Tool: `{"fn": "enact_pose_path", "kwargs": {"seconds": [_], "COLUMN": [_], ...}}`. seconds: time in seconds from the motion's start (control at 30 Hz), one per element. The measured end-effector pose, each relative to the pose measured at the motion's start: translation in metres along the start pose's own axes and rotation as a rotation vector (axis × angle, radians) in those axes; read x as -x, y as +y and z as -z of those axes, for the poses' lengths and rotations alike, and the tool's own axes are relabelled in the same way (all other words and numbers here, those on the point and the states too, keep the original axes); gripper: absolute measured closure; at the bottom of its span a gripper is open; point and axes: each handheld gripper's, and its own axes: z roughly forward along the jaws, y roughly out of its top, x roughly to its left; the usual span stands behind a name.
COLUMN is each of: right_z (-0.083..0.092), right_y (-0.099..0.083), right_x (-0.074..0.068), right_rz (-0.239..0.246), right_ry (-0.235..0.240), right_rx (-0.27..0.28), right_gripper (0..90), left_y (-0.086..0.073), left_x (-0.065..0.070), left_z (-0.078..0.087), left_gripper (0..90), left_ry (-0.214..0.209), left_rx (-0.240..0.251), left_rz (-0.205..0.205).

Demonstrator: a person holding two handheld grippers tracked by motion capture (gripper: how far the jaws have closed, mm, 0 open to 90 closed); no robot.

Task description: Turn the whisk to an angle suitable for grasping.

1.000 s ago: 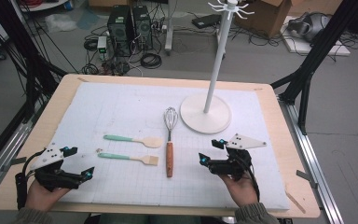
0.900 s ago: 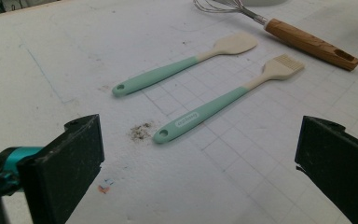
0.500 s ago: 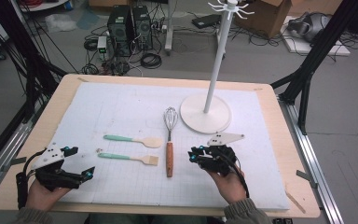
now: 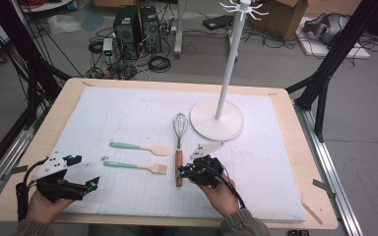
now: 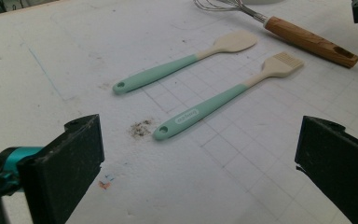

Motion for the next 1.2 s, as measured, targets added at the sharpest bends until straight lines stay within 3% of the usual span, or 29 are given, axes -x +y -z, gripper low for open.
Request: {"fn": "enact_pose_path", "kwargs": {"seconds": [0.4,1.2], "right_z": [-0.03,-0.034], "right_y": [-0.003,-0.013], "right_x": [-0.015,-0.017], "right_rz": [0.027,0.027], "right_ry": [0.037,0.028], "right_rx": [-0.077,-0.131], "right_gripper": [89.1,89.1], "left_y": [0.001,0.001], "left_x": [0.001,0.002], "left_z": [0.0,-0.001], "left_gripper": [1.7,1.7], "left_ry": [-0.008,-0.015], "left_rx": [0.002,0.001], "left_rz": [-0.005,-0.008]}}
